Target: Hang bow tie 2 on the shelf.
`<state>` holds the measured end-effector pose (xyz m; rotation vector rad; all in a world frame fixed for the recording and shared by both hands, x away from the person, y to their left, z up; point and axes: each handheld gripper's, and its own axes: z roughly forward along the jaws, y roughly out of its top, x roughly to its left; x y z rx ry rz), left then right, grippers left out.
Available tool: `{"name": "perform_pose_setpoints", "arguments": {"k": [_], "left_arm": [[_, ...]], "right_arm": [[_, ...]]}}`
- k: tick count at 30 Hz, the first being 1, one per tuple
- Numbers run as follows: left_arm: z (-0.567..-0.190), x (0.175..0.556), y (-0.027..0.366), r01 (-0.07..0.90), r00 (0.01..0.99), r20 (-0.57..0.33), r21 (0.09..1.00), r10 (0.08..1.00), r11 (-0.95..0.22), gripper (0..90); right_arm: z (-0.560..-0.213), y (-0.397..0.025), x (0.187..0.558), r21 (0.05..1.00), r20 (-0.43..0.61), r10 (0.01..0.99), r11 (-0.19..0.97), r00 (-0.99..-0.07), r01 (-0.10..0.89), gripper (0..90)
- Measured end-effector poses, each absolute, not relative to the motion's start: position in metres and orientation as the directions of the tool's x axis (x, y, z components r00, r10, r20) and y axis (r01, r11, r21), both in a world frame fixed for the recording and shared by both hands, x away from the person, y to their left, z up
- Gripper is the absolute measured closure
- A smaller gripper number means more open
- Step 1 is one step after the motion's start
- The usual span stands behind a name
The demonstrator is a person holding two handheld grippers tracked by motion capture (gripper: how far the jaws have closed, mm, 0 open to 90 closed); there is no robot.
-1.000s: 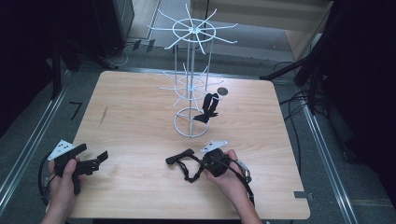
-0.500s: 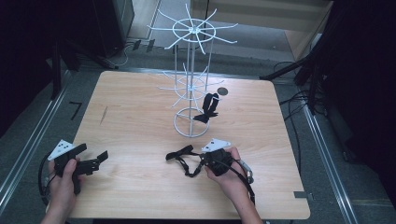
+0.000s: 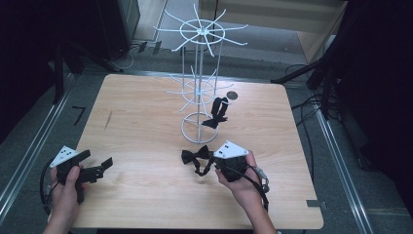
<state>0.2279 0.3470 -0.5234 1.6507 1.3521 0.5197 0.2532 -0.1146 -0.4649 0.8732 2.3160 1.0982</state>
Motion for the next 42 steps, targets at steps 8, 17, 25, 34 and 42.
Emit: {"name": "perform_pose_setpoints", "arguments": {"k": [8,17,25,34,42], "left_arm": [[-0.523,0.228,0.347,0.541,0.310,-0.218,0.841,0.925,0.016,0.0],[-0.523,0.227,0.347,0.540,0.308,-0.220,0.841,0.926,0.020,0.0],[-0.523,0.227,0.347,0.538,0.309,-0.219,0.842,0.925,0.020,0.0],[-0.523,0.227,0.347,0.538,0.309,-0.218,0.843,0.926,0.019,0.0],[-0.523,0.227,0.347,0.539,0.311,-0.217,0.842,0.925,0.017,0.0]], "right_arm": [[-0.459,-0.114,0.250,0.822,-0.134,0.696,0.476,-0.705,0.314,90.0],[-0.450,-0.113,0.249,0.840,-0.149,0.696,0.464,-0.703,0.281,90.0],[-0.439,-0.116,0.250,0.855,-0.159,0.700,0.451,-0.696,0.258,90.0],[-0.419,-0.118,0.252,0.867,-0.182,0.702,0.445,-0.688,0.225,90.0],[-0.410,-0.118,0.255,0.874,-0.179,0.705,0.434,-0.687,0.218,90.0]]}}
